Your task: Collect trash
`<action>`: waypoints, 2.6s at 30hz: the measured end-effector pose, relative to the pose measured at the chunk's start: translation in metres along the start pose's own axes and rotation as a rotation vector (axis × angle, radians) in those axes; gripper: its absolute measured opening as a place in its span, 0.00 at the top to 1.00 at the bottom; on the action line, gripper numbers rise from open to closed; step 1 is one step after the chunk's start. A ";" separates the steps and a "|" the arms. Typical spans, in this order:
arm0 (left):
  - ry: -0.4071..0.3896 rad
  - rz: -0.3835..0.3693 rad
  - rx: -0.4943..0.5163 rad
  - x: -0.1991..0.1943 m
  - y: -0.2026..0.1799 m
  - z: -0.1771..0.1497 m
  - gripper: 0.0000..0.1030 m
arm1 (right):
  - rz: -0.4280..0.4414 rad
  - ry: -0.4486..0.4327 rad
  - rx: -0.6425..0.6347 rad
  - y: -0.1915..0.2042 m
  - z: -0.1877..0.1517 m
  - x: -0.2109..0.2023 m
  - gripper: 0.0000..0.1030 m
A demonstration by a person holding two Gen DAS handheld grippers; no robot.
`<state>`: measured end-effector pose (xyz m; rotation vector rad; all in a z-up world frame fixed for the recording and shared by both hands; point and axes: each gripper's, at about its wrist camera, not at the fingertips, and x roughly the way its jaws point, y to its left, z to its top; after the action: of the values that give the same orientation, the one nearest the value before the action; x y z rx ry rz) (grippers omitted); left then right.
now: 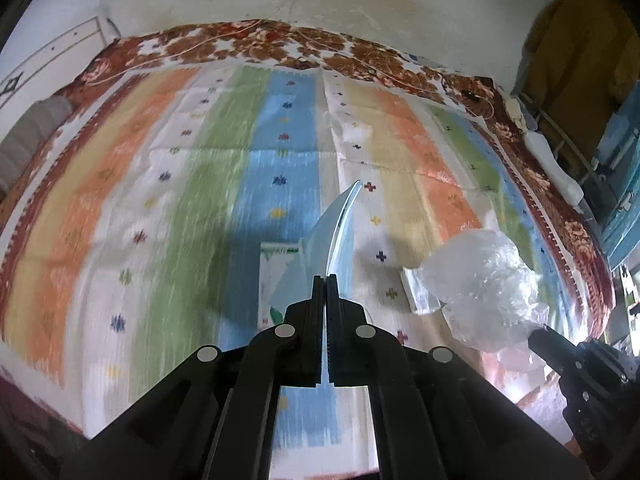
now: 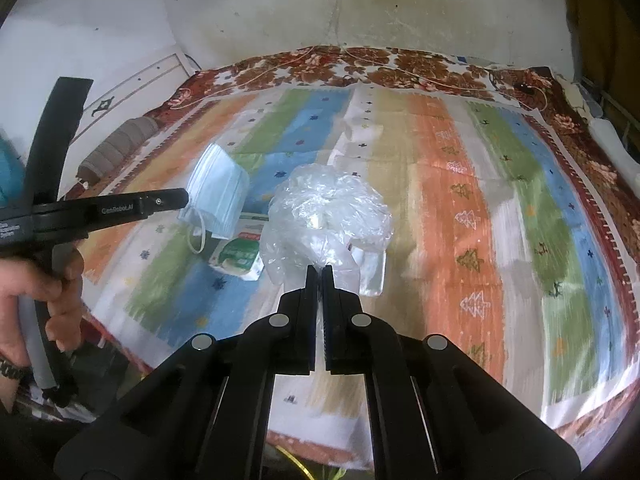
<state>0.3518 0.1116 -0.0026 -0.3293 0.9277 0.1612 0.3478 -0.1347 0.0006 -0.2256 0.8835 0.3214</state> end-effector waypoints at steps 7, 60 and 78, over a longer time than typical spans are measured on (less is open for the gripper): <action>0.026 -0.018 -0.005 -0.020 -0.003 -0.014 1.00 | 0.005 -0.019 -0.013 0.006 -0.013 -0.032 0.98; -0.101 -0.255 0.030 -0.174 -0.032 -0.197 1.00 | 0.061 -0.171 0.010 0.055 -0.152 -0.171 0.98; -0.054 -0.222 0.000 -0.173 -0.012 -0.243 0.99 | 0.041 -0.046 -0.008 0.072 -0.197 -0.156 0.98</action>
<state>0.0692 0.0170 0.0048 -0.4230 0.8318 -0.0340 0.0881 -0.1601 -0.0026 -0.2068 0.8425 0.3667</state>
